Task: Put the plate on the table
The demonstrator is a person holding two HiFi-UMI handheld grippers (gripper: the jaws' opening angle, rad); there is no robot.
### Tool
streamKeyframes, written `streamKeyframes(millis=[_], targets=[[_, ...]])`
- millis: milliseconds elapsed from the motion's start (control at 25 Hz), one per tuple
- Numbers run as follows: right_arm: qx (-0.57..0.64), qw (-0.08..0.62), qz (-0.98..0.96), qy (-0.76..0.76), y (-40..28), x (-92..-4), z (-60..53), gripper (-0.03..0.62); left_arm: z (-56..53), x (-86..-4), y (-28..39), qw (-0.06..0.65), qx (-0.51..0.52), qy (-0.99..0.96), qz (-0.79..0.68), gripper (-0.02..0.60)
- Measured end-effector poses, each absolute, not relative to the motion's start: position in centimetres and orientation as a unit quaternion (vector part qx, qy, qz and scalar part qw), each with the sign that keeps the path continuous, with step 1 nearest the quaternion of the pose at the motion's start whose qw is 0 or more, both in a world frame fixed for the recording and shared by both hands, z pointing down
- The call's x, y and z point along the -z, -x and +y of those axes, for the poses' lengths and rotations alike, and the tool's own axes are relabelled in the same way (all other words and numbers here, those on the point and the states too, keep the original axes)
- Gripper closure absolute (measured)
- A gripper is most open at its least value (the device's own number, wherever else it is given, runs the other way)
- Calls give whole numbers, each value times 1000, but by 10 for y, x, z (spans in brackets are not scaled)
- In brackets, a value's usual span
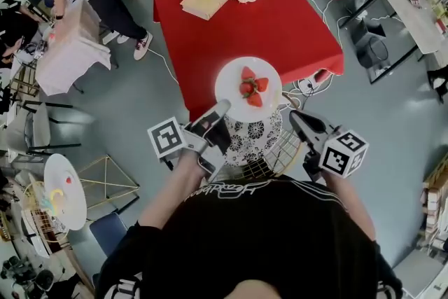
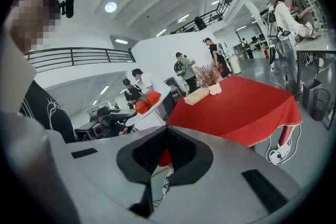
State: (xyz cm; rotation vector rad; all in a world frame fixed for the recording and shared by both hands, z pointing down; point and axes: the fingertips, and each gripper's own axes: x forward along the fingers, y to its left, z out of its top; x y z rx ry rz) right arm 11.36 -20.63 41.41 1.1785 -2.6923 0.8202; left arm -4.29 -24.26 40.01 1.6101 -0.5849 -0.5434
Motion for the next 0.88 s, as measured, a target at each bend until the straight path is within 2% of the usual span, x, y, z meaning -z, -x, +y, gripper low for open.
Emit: streamKeyframes(millis=[400,680,880], targets=[[-319,14,-874,-366,-129,-433,-251,586,-293,-371,27,587,234,-729,-265,565],[-330,13,-871,-365,-130,-449,-275,586,-340,-346,21,546,232,-761,-264,565],[-328,30,-871,-364,-131,-458,-284,586,-366,-334,11,546,246,-761,-248,565]])
